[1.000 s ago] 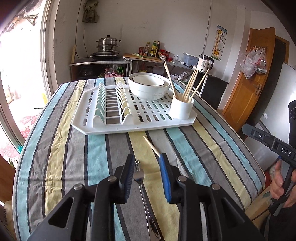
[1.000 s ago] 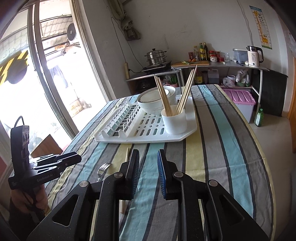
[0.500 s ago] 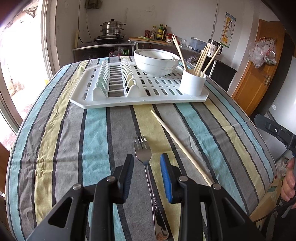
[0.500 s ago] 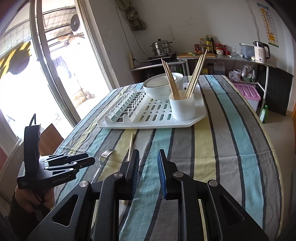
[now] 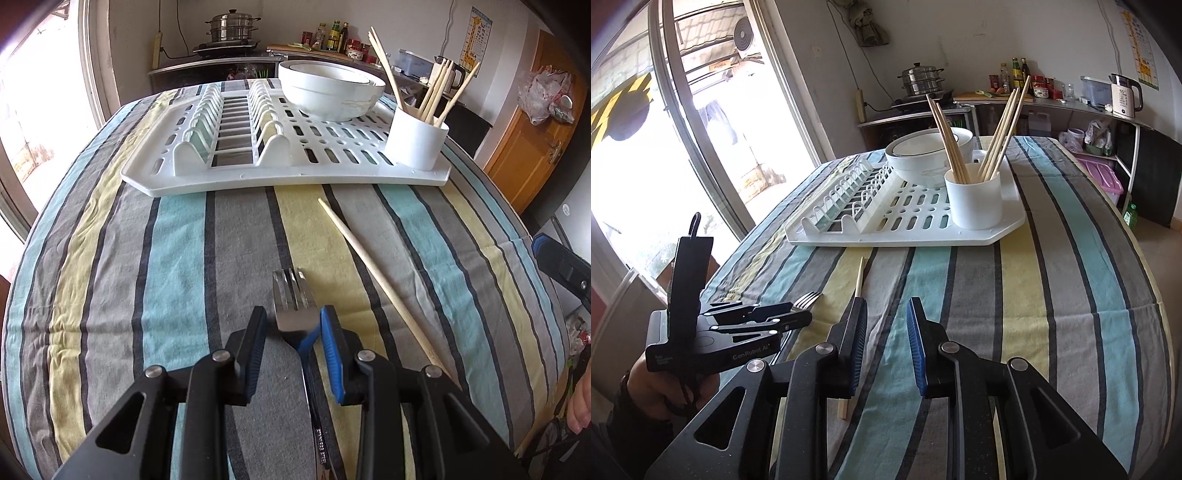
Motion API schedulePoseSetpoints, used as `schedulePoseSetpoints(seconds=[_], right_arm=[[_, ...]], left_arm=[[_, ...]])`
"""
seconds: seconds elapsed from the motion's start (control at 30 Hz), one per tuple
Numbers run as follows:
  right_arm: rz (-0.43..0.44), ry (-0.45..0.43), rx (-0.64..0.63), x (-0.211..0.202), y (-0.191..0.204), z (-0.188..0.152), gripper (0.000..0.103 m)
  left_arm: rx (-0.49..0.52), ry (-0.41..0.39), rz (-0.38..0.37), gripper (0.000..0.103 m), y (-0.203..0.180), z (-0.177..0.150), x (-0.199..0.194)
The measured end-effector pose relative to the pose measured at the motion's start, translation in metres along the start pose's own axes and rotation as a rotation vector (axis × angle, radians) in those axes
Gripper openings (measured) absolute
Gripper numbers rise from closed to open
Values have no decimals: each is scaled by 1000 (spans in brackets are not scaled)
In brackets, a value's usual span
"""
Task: Organize utensils
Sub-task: 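Close the left tool on the silver fork's handle, then close the right tool on the last chopstick while the left tool holds the fork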
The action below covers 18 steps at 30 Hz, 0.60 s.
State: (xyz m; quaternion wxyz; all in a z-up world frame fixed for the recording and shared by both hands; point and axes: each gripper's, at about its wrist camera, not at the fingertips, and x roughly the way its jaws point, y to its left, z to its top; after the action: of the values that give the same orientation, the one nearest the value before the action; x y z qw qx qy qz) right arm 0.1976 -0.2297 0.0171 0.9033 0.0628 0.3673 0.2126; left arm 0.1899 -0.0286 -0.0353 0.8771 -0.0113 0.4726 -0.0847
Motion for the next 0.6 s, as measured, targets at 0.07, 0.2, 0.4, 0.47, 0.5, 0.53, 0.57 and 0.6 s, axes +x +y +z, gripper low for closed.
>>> schedulePoseSetpoints(seconds=[0.07, 0.2, 0.4, 0.47, 0.5, 0.53, 0.57, 0.6], right_arm=[[0, 4, 0, 2, 0, 1, 23], [3, 10, -1, 6, 0, 3, 23], [8, 25, 1, 14, -1, 5, 23], [7, 33, -4, 17, 0, 6, 23], [6, 36, -8, 19, 0, 7, 23], [7, 41, -14, 21, 1, 8, 23], [8, 48, -18, 24, 3, 9, 23], [7, 55, -23, 28, 4, 10, 23]], left_arm=[[-2, 8, 8, 31, -1, 4, 2], [26, 11, 42, 31, -6, 7, 6], [45, 8, 49, 26, -6, 7, 5], [39, 7, 42, 26, -4, 7, 4], [36, 3, 38, 26, -3, 7, 3], [35, 0, 34, 26, -2, 7, 1], [32, -4, 30, 26, -1, 7, 0], [32, -8, 26, 26, 0, 7, -2]])
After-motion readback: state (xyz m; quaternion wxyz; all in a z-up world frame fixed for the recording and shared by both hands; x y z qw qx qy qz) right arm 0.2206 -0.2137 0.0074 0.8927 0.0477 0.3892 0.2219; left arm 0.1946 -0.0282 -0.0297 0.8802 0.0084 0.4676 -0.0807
